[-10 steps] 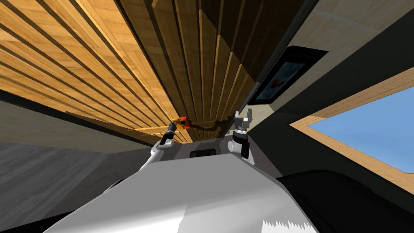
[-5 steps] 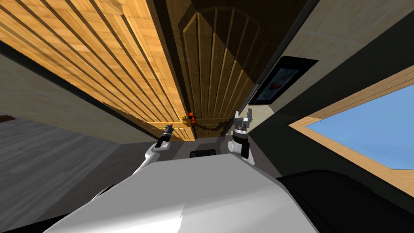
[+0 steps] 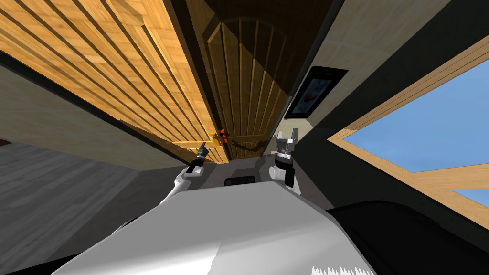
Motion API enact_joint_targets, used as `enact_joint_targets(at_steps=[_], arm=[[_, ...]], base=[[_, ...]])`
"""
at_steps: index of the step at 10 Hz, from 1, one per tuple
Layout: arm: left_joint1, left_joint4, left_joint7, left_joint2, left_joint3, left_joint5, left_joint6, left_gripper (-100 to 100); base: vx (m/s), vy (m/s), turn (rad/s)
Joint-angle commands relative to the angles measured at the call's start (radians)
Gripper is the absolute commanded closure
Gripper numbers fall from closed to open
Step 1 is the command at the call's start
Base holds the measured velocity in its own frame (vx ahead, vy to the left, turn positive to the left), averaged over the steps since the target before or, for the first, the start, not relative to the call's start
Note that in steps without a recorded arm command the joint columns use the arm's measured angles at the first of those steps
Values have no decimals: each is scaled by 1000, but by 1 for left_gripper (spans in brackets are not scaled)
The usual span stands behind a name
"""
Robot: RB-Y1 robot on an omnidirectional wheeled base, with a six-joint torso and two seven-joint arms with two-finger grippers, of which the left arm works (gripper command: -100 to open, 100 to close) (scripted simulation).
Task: Pull the door open
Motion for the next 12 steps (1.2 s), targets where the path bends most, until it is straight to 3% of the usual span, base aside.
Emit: enact_joint_targets(at_steps=[1, 2, 4, 6, 9, 10, 11, 12], arm=[[0, 0, 0, 0, 0, 0, 0, -100], [11, 23, -5, 10, 26, 3, 3, -100], [10, 45, -13, 13, 48, 4, 6, -100], [0, 48, -16, 7, 48, 3, 6, -100], [-33, 38, -18, -16, 27, -3, 3, -100], [-29, 53, -12, -2, 31, 0, -1, -100], [-29, 53, -12, -2, 31, 0, -1, 100], [-29, 53, -12, -2, 31, 0, -1, 100]], base=[[-92, -15, -13], [2, 78, 160], [88, 145, 120], [176, 41, -61], [228, -107, -132], [113, -78, -30], [-14, 9, 33], [-34, 32, -9]])
